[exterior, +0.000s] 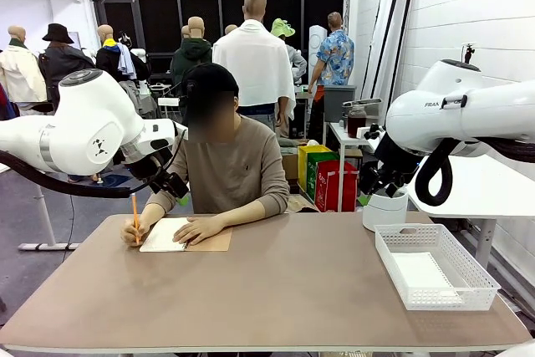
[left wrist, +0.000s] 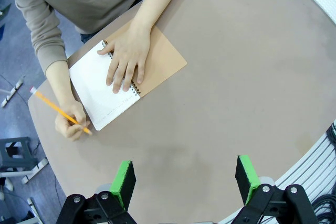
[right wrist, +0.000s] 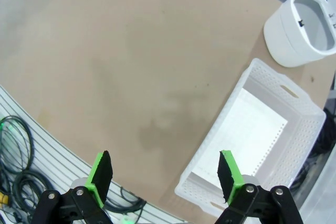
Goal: Sort the paper based on its condition.
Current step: If a person hands you a paper, place it in the Organizing basket , and if it's crumpled, put it in the Trash can.
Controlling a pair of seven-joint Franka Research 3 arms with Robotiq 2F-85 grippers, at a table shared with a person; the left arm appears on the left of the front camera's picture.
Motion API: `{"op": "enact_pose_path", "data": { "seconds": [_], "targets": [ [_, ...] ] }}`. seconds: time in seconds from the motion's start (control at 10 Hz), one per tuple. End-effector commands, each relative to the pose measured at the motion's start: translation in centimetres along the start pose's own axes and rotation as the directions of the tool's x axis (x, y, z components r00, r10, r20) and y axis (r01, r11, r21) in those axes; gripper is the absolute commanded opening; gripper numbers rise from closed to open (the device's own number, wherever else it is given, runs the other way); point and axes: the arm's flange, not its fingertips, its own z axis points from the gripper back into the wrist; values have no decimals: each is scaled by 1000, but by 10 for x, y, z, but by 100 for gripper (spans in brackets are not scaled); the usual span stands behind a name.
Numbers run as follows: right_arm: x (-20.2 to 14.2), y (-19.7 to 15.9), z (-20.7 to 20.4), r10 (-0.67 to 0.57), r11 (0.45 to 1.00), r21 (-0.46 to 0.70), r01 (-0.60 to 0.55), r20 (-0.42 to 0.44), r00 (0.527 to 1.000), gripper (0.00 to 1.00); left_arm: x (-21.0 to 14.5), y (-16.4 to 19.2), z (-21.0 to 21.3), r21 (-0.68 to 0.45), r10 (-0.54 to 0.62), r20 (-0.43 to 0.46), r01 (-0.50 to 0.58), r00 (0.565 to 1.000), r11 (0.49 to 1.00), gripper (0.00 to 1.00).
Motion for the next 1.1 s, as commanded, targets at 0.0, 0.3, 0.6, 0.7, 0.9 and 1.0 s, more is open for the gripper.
{"op": "enact_pose_path", "data": {
  "seconds": [0.0,0.3,0.6,0.7,0.9,1.0],
  "targets": [
    [0,0,1,0,1000,4,0,-6,1000,100,-1,2,0,6,-5,-2,5,1000,1000,100],
    [0,0,1,0,1000,4,0,-6,1000,100,-1,2,0,6,-5,-2,5,1000,1000,100],
    [0,0,1,0,1000,4,0,-6,1000,100,-1,2,0,6,-5,-2,5,1000,1000,100],
    [0,0,1,0,1000,4,0,-6,1000,100,-1,2,0,6,-5,-2,5,1000,1000,100],
    [0,0,1,0,1000,4,0,-6,1000,100,-1,2,0,6,-5,-2,5,1000,1000,100],
    [0,0,1,0,1000,4,0,-6,1000,100,-1,2,0,6,-5,-2,5,1000,1000,100]
  ]
}}
